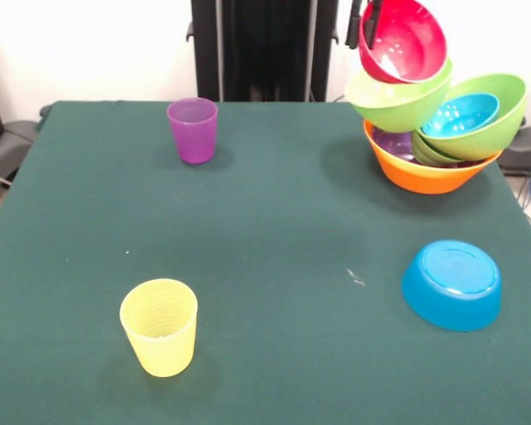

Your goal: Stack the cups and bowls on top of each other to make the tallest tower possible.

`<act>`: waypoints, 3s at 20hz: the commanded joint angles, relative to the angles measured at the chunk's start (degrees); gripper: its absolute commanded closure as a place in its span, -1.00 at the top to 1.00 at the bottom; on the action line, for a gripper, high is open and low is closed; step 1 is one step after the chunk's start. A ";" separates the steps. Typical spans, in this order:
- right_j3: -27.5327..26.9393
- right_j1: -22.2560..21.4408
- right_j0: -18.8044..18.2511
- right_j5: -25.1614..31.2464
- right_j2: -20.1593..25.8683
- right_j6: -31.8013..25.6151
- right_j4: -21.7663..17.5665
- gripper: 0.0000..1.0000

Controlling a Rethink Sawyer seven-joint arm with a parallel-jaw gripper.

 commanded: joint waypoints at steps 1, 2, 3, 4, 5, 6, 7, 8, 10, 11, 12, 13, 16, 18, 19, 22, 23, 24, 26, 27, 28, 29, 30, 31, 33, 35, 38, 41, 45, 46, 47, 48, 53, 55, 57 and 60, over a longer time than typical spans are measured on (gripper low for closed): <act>-1.44 5.59 -0.01 -0.79 1.33 9.64 1.65 -1.00; -1.58 5.92 -0.10 -1.06 1.41 9.57 1.67 -1.00; -1.32 6.13 -0.21 -1.68 1.57 9.51 1.75 -1.00; -1.40 6.31 -0.24 -1.84 1.59 9.48 1.80 -1.00; -1.24 6.50 -0.12 -2.31 1.53 9.63 1.81 -1.00; -1.38 6.65 -0.05 -2.33 1.45 9.65 1.86 -1.00; -1.19 6.63 -0.01 -2.57 1.44 9.65 1.96 -1.00; -1.28 6.76 -0.01 -2.60 1.44 9.62 2.03 -1.00; -1.09 6.91 0.03 -2.97 1.42 9.60 2.25 -1.00; -0.78 6.22 0.46 -2.63 1.21 9.79 2.33 -1.00; -0.87 6.17 0.59 -2.48 1.09 9.84 2.35 -1.00; -1.04 5.82 0.93 -1.95 0.78 10.00 2.33 -1.00; -0.80 5.80 1.93 -2.27 0.15 10.93 2.35 -1.00; -0.62 5.83 2.62 -2.53 -0.28 11.54 2.48 -1.00; -0.34 5.63 2.89 -2.63 -0.49 11.82 2.59 -1.00; 0.14 5.24 3.94 -2.62 -1.07 12.53 2.94 -1.00; 0.40 5.24 4.78 -2.73 -1.37 13.14 3.16 -1.00; 0.45 5.22 5.05 -2.76 -1.52 13.24 3.31 -1.00; 0.50 5.51 5.57 -3.02 -1.74 13.43 3.75 -1.00; 0.55 5.84 6.01 -3.44 -1.88 13.67 4.05 -1.00; 0.56 6.04 6.25 -3.71 -2.03 13.74 4.26 -1.00; 0.67 6.38 6.69 -4.19 -2.14 14.06 4.50 -1.00; 0.66 6.58 6.89 -4.44 -2.25 14.10 4.69 -1.00; 0.62 6.79 7.01 -4.72 -2.32 14.10 4.96 -1.00; 1.10 6.83 6.82 -6.34 -2.08 14.35 5.79 1.00; 1.92 6.71 6.32 -9.01 -1.57 15.21 6.72 1.00; 0.90 7.09 5.22 -6.02 -0.37 13.23 7.04 1.00; -0.60 8.42 6.16 -6.03 -0.77 14.44 7.57 1.00; -1.09 8.92 7.61 -5.75 -1.46 15.53 7.94 1.00; -1.33 8.97 7.83 -5.51 -1.63 15.55 8.02 1.00; -1.64 9.33 8.18 -5.40 -1.81 15.69 8.27 1.00; -1.84 9.43 8.31 -5.23 -1.88 15.63 8.40 1.00; -1.83 9.81 8.68 -5.55 -1.93 15.19 9.09 1.00; -1.90 9.56 8.67 -5.18 -2.08 14.77 9.11 1.00; -2.52 9.35 8.85 -4.18 -2.25 14.58 9.09 1.00; -3.23 9.34 9.00 -3.44 -2.43 14.28 9.05 1.00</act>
